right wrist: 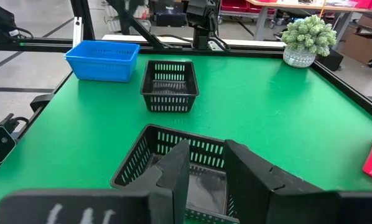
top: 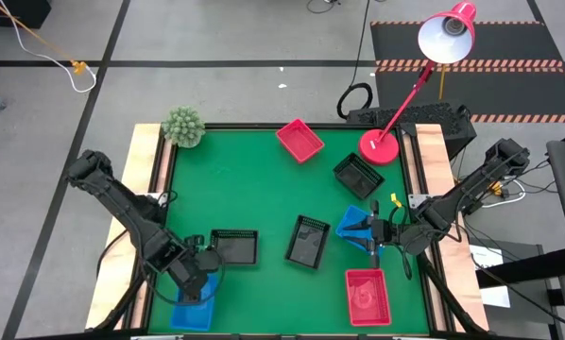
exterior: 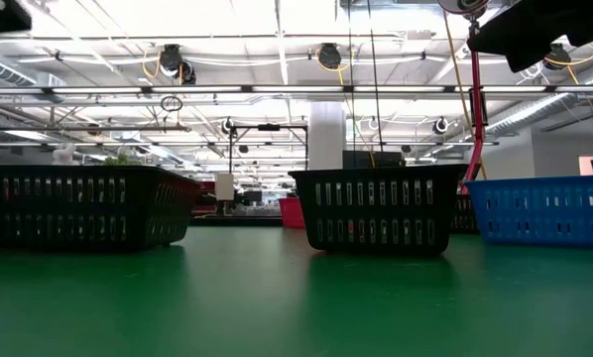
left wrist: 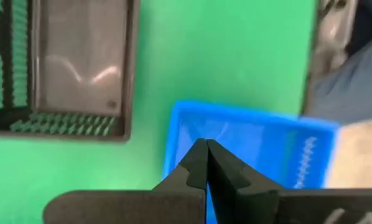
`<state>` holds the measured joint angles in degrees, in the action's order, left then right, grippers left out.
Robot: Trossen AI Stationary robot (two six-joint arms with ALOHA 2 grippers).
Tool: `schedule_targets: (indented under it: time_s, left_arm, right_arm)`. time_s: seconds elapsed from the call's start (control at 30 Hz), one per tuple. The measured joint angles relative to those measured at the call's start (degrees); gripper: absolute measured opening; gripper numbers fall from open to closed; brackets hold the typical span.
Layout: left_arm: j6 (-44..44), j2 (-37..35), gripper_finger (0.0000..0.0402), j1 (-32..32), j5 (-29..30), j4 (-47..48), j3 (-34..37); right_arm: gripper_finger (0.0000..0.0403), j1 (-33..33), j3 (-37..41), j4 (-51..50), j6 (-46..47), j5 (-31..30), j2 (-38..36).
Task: Stack baskets by color
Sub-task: Stack the top left blue bin on the bottom left blue bin
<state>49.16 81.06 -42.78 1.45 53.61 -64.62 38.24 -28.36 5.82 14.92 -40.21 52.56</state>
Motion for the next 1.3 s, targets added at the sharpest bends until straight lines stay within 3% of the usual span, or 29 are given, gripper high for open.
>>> schedule_targets:
  time_s: [0.2, 0.63, 0.93, 1.2, 1.3]
  left_arm:
    - [0.9, 0.6, 0.0001, -2.0, 3.1, 0.9, -2.1]
    - [3.1, 9.8, 0.0001, -3.6, -0.1, 1.8, -2.0]
    - [5.6, 9.2, 0.0001, -4.1, 0.1, -1.1, -2.0]
    - [-0.4, 8.6, 0.0002, -3.0, 7.8, -9.4, -2.1]
    - [-3.4, 10.2, 0.0001, -0.6, 7.4, -10.7, -2.1]
  right_arm:
    - [0.0096, 0.0, 0.0, 0.0, 0.0, -0.1, 0.0]
    - [0.0096, 0.0, 0.0, 0.0, -0.2, -0.1, 0.0]
    - [0.0096, 0.0, 0.0, 0.0, 0.3, -0.1, 0.0]
    - [0.0096, 0.0, 0.0, -0.1, 0.2, -0.1, 0.0]
    - [0.0096, 0.0, 0.0, -0.1, 0.2, -0.1, 0.0]
